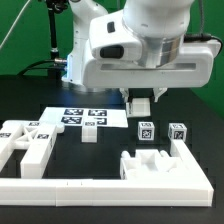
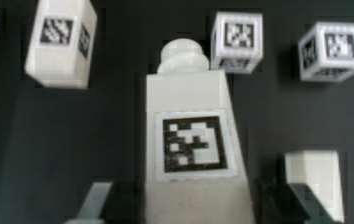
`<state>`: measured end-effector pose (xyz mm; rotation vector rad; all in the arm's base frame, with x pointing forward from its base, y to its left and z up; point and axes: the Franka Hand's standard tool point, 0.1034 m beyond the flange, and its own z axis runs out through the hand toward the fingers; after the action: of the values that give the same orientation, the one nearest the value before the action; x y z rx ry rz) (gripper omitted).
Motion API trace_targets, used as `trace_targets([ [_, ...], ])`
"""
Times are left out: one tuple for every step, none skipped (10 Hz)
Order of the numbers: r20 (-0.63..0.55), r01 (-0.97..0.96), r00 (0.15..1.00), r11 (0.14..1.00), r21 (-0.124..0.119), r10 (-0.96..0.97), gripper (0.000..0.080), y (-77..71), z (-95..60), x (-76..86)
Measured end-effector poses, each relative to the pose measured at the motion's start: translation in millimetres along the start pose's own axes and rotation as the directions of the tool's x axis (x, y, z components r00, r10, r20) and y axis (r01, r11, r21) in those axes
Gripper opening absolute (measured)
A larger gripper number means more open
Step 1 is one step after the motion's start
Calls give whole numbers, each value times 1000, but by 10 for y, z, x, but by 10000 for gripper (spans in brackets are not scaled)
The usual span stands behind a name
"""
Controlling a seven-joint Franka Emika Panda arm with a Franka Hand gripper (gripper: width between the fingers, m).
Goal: Assemble chair
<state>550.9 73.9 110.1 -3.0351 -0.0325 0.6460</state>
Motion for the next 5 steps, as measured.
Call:
trace_targets([
  [-44,15,999,1000,6,-14,282,-98,-166,22],
  [-122,53,991,998,18,-51,282,-173,-391,166],
  [-241,98,966,995,6,-94,282,-189,-532,306],
  [-318,88,944,996,2,-83,282,-184,-509,290],
  [-360,85,930,996,0,-80,282,-169,-492,285],
])
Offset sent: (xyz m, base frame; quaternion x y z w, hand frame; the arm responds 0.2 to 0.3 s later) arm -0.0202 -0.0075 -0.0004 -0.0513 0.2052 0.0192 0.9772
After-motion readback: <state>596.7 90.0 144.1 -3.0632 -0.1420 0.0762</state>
